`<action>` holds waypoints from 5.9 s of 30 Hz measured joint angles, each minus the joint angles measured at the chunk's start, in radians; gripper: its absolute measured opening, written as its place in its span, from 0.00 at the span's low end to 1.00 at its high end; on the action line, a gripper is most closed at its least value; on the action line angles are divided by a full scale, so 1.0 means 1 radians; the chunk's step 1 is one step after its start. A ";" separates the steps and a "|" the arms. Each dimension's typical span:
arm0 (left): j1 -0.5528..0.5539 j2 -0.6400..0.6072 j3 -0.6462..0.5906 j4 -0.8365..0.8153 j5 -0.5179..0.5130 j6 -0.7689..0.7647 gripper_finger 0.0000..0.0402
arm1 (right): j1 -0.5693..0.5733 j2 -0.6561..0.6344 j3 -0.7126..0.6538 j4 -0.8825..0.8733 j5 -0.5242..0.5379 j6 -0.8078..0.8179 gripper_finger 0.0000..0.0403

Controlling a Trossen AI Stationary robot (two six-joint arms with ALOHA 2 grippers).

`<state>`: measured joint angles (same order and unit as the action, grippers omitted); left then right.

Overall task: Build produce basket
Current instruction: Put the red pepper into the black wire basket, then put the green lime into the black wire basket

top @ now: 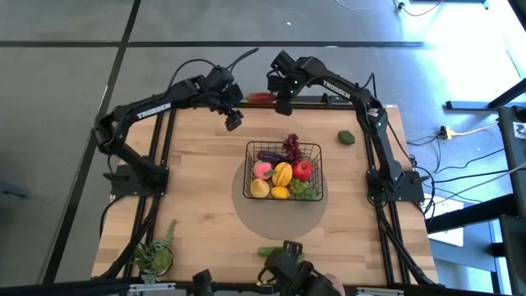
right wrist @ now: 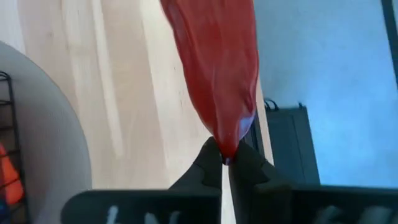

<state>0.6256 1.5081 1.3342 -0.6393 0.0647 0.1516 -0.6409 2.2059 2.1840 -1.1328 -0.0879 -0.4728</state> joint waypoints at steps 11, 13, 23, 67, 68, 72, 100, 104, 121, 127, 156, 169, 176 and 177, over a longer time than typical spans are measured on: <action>-0.030 -0.184 0.000 -0.156 -0.056 0.021 0.58 | 0.143 -0.033 0.160 -0.234 0.147 0.207 0.00; -0.030 -0.213 0.000 -0.185 -0.058 0.040 0.58 | 0.178 -0.052 0.160 -0.258 0.146 0.258 0.00; -0.034 -0.293 0.000 -0.255 -0.046 0.103 0.58 | 0.388 -0.180 0.158 -0.328 0.149 0.569 0.00; -0.151 -0.293 -0.001 -0.319 0.029 0.226 0.58 | 0.721 -0.210 -0.401 -0.078 0.068 1.228 0.00; -0.151 -0.294 -0.001 -0.319 0.029 0.226 0.58 | 0.721 -0.210 -0.418 -0.057 0.068 1.223 0.00; -0.151 -0.293 -0.001 -0.319 0.029 0.228 0.58 | 0.711 -0.210 -0.469 0.001 0.071 1.191 0.00; -0.151 -0.293 -0.001 -0.318 0.023 0.227 0.58 | 0.638 -0.210 -0.506 0.041 -0.122 1.182 0.21; -0.151 -0.293 -0.001 -0.318 0.022 0.227 0.58 | 0.636 -0.227 -0.462 -0.017 -0.101 1.174 0.21; -0.146 -0.293 -0.001 -0.311 0.025 0.218 0.58 | 0.655 -0.443 -0.350 -0.215 0.148 1.307 0.21; -0.141 -0.293 -0.001 -0.311 0.027 0.218 0.58 | 0.655 -0.467 -0.350 -0.402 0.140 1.373 0.21; -0.041 -0.256 -0.001 -0.194 0.122 0.083 0.58 | 0.175 -0.814 -0.759 -0.422 0.310 1.293 0.21; -0.034 -0.238 -0.001 -0.180 0.106 0.014 0.58 | 0.013 -0.808 -0.868 -0.261 0.198 1.036 0.17; -0.034 -0.238 -0.001 -0.182 0.104 0.012 0.58 | -0.028 -0.805 -0.868 -0.253 0.166 0.915 0.19; -0.034 -0.238 -0.001 -0.181 0.104 0.012 0.58 | -0.028 -0.805 -0.868 -0.249 0.166 0.888 0.20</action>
<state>0.5919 1.2705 1.3334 -0.8207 0.1692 0.1639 -0.6693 1.4010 1.3159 -1.3819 0.0783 0.4152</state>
